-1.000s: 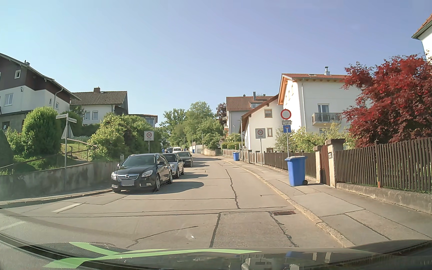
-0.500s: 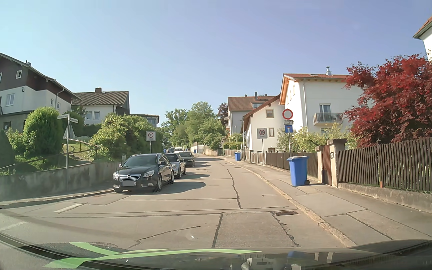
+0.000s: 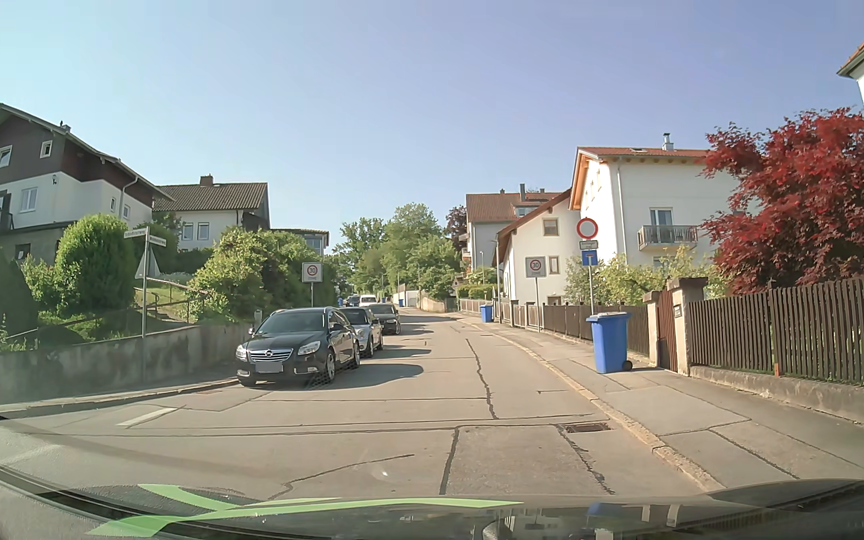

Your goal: Follow the waypoints while adhering to traffic rules and regulations

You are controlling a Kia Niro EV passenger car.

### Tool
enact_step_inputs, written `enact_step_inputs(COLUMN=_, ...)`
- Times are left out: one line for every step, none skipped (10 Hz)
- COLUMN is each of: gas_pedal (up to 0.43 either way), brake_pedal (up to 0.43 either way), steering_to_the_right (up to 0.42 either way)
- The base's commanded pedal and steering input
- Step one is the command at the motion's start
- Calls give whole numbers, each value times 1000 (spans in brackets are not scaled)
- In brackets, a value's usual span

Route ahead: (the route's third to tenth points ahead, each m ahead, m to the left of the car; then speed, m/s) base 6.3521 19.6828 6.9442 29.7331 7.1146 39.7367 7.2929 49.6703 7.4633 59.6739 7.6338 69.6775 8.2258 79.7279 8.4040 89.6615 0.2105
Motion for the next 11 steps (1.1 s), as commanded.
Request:
enact_step_inputs(gas_pedal=228, brake_pedal=0, steering_to_the_right=-973)
enact_step_inputs(gas_pedal=240, brake_pedal=0, steering_to_the_right=-973)
enact_step_inputs(gas_pedal=260, brake_pedal=0, steering_to_the_right=-973)
enact_step_inputs(gas_pedal=268, brake_pedal=0, steering_to_the_right=-973)
enact_step_inputs(gas_pedal=268, brake_pedal=0, steering_to_the_right=-973)
enact_step_inputs(gas_pedal=268, brake_pedal=0, steering_to_the_right=-973)
enact_step_inputs(gas_pedal=268, brake_pedal=0, steering_to_the_right=-973)
enact_step_inputs(gas_pedal=268, brake_pedal=0, steering_to_the_right=-973)
enact_step_inputs(gas_pedal=268, brake_pedal=0, steering_to_the_right=-973)
enact_step_inputs(gas_pedal=268, brake_pedal=0, steering_to_the_right=-973)
enact_step_inputs(gas_pedal=268, brake_pedal=0, steering_to_the_right=-973)
